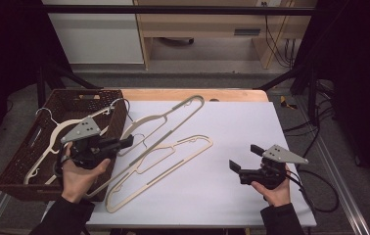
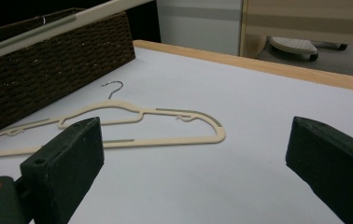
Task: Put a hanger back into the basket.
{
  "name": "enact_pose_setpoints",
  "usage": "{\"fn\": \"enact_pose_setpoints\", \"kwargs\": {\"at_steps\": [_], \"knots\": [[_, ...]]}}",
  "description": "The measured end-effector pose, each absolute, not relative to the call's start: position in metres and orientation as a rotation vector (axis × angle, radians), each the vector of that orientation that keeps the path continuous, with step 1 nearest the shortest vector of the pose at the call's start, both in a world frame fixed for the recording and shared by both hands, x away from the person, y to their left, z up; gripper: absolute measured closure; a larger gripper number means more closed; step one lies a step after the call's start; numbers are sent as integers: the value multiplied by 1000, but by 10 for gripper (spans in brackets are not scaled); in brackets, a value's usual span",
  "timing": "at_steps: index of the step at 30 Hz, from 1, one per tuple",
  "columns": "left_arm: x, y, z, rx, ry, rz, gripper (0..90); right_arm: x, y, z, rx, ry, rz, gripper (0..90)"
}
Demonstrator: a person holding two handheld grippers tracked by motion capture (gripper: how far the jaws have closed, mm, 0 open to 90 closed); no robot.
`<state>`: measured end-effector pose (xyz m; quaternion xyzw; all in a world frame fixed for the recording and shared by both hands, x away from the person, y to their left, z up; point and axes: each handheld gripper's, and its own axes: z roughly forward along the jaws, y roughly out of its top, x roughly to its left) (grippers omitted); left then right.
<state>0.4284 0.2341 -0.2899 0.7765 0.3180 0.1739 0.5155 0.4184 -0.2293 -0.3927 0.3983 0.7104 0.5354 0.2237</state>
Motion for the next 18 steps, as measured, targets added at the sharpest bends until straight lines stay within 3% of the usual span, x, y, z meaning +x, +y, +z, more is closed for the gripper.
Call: {"fn": "enact_pose_setpoints", "kwargs": {"at_steps": [18], "knots": [[446, 295, -246, 1845, 775, 531, 850, 418, -240, -392, 1116, 1940, 1451, 21]]}}
